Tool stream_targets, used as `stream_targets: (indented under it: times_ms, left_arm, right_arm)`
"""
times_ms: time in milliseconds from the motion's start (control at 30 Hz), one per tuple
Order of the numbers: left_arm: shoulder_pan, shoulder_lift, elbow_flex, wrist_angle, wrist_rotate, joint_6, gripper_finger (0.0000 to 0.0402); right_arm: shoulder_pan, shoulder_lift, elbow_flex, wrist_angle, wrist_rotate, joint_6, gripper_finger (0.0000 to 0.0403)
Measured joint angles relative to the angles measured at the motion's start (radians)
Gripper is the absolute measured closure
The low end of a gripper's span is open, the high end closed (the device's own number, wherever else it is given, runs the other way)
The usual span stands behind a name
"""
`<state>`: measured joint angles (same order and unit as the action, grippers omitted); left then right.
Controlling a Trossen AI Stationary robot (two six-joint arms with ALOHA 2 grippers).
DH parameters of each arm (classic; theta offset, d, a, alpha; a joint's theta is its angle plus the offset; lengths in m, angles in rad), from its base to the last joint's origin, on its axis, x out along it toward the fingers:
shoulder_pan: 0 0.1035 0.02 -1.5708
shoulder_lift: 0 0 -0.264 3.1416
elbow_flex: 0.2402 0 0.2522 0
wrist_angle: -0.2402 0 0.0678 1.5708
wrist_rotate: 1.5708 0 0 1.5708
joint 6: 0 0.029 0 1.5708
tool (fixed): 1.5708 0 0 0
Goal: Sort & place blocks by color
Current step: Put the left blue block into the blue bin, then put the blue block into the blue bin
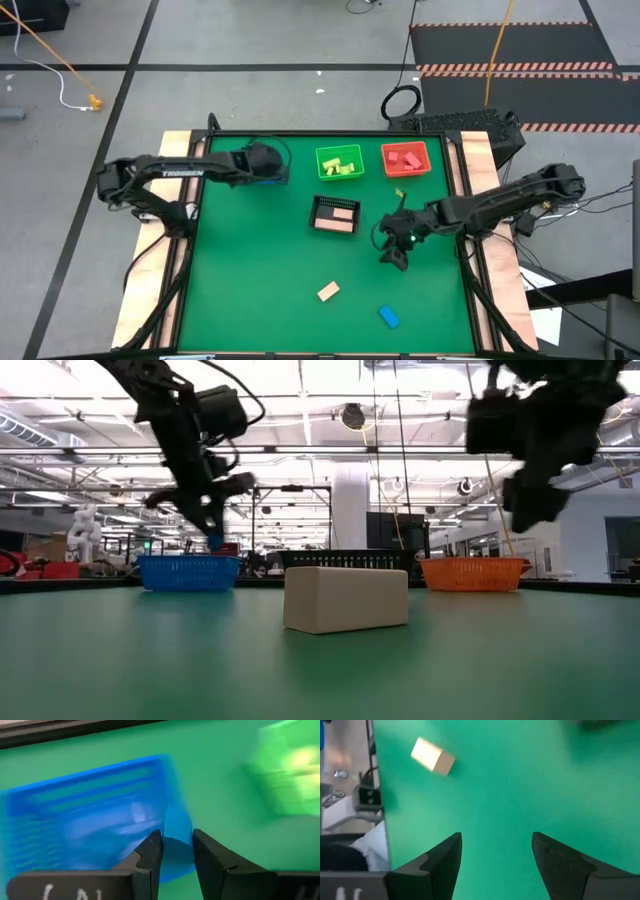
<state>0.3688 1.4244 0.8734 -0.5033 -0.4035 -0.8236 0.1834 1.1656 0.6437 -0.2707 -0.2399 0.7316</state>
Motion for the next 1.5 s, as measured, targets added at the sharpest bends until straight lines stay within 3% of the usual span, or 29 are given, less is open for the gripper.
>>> stream_targets:
  times_ms: [167,367,633,800,967,1333,1500]
  left_arm:
    - [0.077,-0.002,-0.001,-0.136,-0.042,-0.035,0.0312]
    - [0.091,0.018,-0.001,-0.131,-0.037,-0.009,0.0310]
    - [0.088,0.020,0.000,-0.136,-0.037,0.009,0.0200]
    - [0.077,-0.001,0.000,-0.131,0.002,0.006,0.0170]
    - [0.006,-0.054,-0.001,-0.054,0.004,0.036,0.0176]
    - [-0.238,-0.151,-0.001,0.238,-0.019,0.137,0.0210]
    - [-0.386,-0.150,-0.001,0.418,-0.052,0.238,0.0209]
  right_arm:
    - [0.089,-0.013,0.000,-0.006,-0.002,0.102,0.0172]
    - [0.172,-0.012,0.000,-0.002,0.001,0.197,0.0172]
    - [0.224,-0.012,0.000,0.018,0.009,0.246,0.0172]
    - [0.225,-0.012,0.000,0.024,0.066,0.301,0.0172]
    - [0.254,-0.012,-0.001,0.138,0.061,0.386,0.0172]
    - [0.471,0.076,0.000,0.198,0.342,0.646,0.0172]
    - [0.552,0.160,0.000,0.300,0.463,0.628,0.0172]
